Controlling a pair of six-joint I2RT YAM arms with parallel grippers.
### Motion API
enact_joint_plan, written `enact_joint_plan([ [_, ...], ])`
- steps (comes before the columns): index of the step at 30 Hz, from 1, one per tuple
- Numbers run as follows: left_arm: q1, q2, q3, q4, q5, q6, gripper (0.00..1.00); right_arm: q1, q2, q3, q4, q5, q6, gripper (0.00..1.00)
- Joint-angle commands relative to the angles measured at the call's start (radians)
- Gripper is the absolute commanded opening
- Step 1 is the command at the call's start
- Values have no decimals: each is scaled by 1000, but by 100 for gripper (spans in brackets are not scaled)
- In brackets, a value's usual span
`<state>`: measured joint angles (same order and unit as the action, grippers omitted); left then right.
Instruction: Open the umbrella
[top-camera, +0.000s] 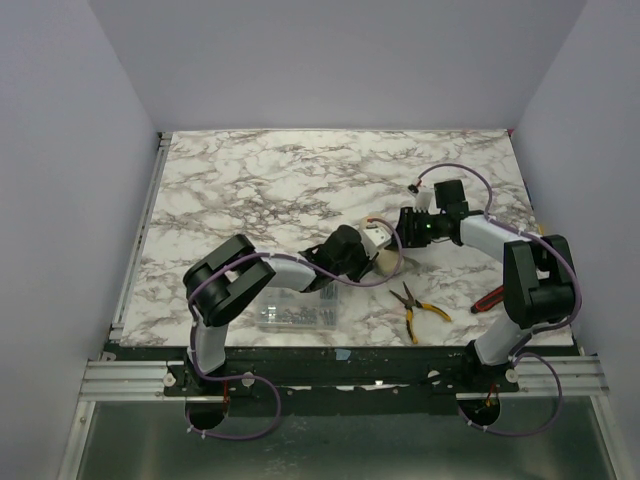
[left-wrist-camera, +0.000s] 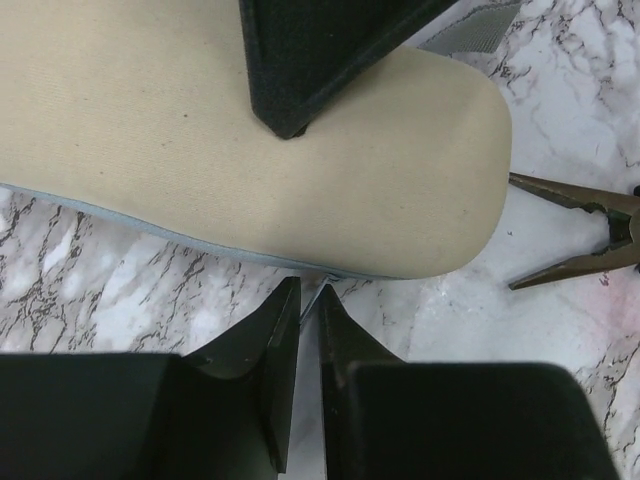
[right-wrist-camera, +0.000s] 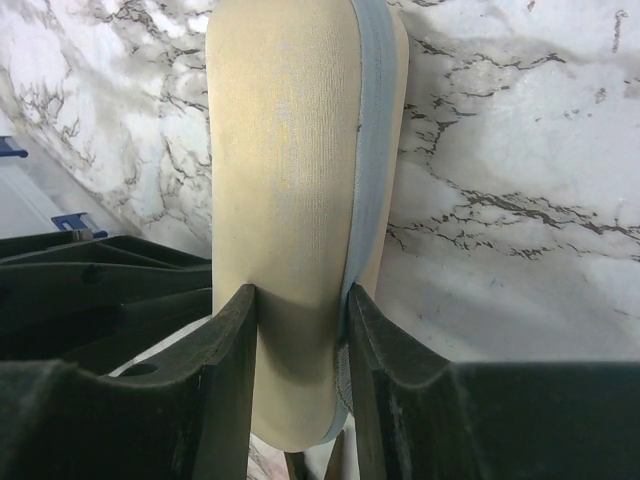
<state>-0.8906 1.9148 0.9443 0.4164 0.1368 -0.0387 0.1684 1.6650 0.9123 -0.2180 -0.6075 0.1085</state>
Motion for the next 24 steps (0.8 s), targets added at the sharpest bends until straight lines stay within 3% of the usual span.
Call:
enact_joint_plan([
  [1,13,-42,-10,13,-73,-63,12,14,60,-13,-154,-6,-76,1],
  [5,40,-46,28,-13,-86,-122,9,19,66,-8,-162,-17,-85,1],
  [9,73,-33,79,-29,-62,-130,0,21,69,-1,-171,-22,-97,1],
  [24,192,-16,157,-149,-48,-148,0,21,130,102,-291,-27,-331,1],
])
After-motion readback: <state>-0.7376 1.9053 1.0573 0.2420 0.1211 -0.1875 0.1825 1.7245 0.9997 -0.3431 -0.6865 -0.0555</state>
